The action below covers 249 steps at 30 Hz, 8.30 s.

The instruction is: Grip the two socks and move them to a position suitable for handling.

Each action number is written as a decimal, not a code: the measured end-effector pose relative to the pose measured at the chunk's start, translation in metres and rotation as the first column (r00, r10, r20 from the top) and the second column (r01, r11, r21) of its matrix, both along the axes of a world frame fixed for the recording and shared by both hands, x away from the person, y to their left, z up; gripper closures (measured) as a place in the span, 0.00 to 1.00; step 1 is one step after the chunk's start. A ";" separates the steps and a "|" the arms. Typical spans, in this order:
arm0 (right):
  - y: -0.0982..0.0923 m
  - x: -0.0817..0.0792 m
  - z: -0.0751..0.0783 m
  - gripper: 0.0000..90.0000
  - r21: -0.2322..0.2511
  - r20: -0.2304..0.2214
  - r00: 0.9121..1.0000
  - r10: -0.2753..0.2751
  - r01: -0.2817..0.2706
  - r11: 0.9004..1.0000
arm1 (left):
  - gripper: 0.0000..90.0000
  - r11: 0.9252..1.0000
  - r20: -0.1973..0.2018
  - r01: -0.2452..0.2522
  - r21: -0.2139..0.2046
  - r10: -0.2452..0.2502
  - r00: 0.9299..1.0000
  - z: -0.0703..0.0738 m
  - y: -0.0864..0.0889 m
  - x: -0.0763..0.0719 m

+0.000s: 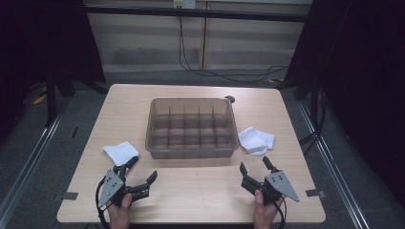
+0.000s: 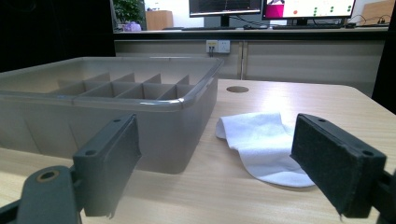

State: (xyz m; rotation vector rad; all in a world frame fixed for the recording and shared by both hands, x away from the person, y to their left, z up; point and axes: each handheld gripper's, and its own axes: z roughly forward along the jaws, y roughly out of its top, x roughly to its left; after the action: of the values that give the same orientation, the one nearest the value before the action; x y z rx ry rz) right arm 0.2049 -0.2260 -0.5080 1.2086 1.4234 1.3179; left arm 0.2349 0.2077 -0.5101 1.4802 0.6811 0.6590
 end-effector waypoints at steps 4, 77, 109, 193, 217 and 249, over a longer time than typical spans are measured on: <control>0.000 0.001 0.000 0.15 0.002 -0.002 1.000 0.002 -0.002 1.000 | 0.17 1.000 0.002 -0.001 0.005 0.001 1.000 0.000 0.000 0.000; -0.076 0.193 0.052 0.16 -0.001 -0.857 0.508 0.081 -0.158 0.987 | 0.17 1.000 -0.002 0.014 -0.001 -0.014 1.000 0.000 0.001 0.000; -0.051 0.213 0.023 0.10 -0.184 -0.910 0.402 -0.106 -0.160 0.970 | 0.17 1.000 -0.002 0.020 -0.001 -0.020 1.000 0.000 0.001 0.000; -0.080 0.092 0.112 0.91 0.123 -0.863 0.458 0.213 -0.218 0.968 | 0.17 1.000 0.001 0.020 0.000 -0.020 1.000 0.000 0.001 0.000; 0.005 0.059 0.088 0.91 0.150 -0.858 0.395 0.328 -0.418 0.896 | 0.17 1.000 0.001 0.021 -0.002 -0.021 1.000 0.000 0.001 0.000; 0.069 0.076 0.037 0.86 0.081 -0.903 0.320 0.287 -0.529 0.844 | 0.17 1.000 0.000 0.024 -0.003 -0.024 1.000 0.000 0.001 0.000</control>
State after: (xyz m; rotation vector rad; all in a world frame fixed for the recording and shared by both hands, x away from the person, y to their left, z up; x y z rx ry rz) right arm 0.2810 -0.1567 -0.4714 1.5188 2.7633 0.6755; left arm 0.2348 0.2082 -0.5099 1.4836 0.6637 0.6393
